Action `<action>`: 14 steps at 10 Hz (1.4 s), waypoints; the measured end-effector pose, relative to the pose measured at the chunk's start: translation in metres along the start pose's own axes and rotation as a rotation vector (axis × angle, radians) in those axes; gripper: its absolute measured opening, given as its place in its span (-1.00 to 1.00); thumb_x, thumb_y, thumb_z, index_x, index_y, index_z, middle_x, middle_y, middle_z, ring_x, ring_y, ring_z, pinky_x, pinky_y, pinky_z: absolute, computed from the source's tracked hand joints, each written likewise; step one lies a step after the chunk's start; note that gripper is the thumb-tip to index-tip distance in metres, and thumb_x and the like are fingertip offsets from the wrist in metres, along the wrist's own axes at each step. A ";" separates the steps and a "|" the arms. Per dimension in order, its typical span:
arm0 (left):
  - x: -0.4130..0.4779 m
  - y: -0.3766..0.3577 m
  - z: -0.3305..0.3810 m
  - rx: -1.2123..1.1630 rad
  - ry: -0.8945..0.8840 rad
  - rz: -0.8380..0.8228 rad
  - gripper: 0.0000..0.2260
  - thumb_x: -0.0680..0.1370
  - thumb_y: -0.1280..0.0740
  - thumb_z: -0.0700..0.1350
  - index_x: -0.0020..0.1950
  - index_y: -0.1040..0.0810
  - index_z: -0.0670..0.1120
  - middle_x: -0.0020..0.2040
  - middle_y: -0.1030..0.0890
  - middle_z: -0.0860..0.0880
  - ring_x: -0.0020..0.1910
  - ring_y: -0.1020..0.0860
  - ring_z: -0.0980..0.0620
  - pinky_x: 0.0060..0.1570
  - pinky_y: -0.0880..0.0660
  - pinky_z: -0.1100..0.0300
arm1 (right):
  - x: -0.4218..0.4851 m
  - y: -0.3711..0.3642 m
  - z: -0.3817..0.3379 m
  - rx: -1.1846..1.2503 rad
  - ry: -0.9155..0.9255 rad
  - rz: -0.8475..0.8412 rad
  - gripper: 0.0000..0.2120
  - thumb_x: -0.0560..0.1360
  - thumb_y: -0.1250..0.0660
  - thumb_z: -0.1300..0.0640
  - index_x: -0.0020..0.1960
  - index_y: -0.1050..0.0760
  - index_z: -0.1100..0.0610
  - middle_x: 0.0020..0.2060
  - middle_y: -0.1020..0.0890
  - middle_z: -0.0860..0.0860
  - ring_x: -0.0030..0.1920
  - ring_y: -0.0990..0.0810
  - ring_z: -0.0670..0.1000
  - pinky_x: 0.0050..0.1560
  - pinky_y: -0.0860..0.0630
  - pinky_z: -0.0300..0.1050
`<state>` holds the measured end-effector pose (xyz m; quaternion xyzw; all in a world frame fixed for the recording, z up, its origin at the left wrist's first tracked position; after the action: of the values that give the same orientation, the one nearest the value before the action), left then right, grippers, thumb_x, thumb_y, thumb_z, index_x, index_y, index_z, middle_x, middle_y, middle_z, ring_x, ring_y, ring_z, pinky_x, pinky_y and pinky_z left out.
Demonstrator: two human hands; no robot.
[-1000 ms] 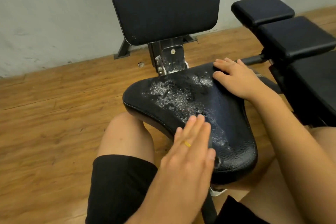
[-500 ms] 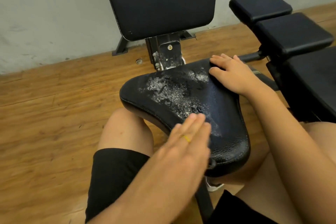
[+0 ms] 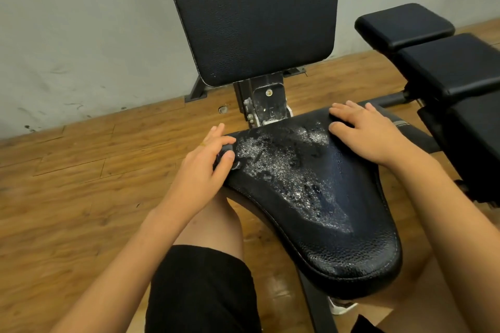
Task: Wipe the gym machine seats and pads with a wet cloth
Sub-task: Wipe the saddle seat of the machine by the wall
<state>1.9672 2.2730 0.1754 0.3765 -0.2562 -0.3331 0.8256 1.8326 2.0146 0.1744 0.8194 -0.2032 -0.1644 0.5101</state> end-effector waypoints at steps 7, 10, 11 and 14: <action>0.029 -0.015 -0.001 0.270 0.011 -0.259 -0.59 0.70 -0.08 -0.05 0.57 -0.26 0.01 0.58 -0.19 0.09 0.56 -0.14 0.11 0.54 -0.12 -0.02 | 0.002 0.000 0.001 0.002 -0.015 0.016 -0.54 0.65 -0.14 0.03 0.53 -0.29 0.07 0.55 -0.23 -0.06 0.57 -0.08 -0.03 0.53 0.13 -0.03; 0.041 -0.021 -0.006 0.268 0.019 -0.250 -0.59 0.71 -0.06 -0.05 0.57 -0.25 -0.04 0.58 -0.20 0.05 0.57 -0.11 0.11 0.52 -0.10 0.03 | 0.004 -0.003 0.003 0.031 -0.011 0.022 -0.54 0.64 -0.16 0.02 0.52 -0.31 0.07 0.54 -0.25 -0.06 0.56 -0.10 -0.03 0.55 0.13 -0.03; 0.080 -0.032 -0.013 0.281 0.038 -0.299 -0.60 0.71 -0.06 -0.05 0.56 -0.29 -0.06 0.57 -0.25 -0.01 0.57 -0.17 0.03 0.54 -0.12 -0.03 | 0.004 -0.002 0.004 0.039 -0.014 0.023 -0.54 0.63 -0.16 0.02 0.51 -0.32 0.07 0.53 -0.25 -0.06 0.56 -0.10 -0.03 0.55 0.13 -0.02; -0.005 -0.011 0.008 0.193 -0.028 -0.254 -0.57 0.70 -0.07 -0.04 0.59 -0.20 0.04 0.57 -0.13 0.19 0.55 -0.06 0.24 0.51 -0.08 0.16 | 0.004 -0.002 0.003 0.021 -0.014 0.026 -0.54 0.64 -0.16 0.03 0.52 -0.31 0.08 0.54 -0.25 -0.05 0.56 -0.09 -0.03 0.53 0.13 -0.03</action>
<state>1.9544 2.2679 0.1703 0.4788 -0.2488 -0.4140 0.7331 1.8346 2.0108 0.1709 0.8208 -0.2189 -0.1613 0.5023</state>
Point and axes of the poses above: each hand's wrist, its own x-axis towards the middle knuckle, its own y-axis out of the back of the hand, z = x × y, the point moved 7 cm from there along x, towards the middle knuckle
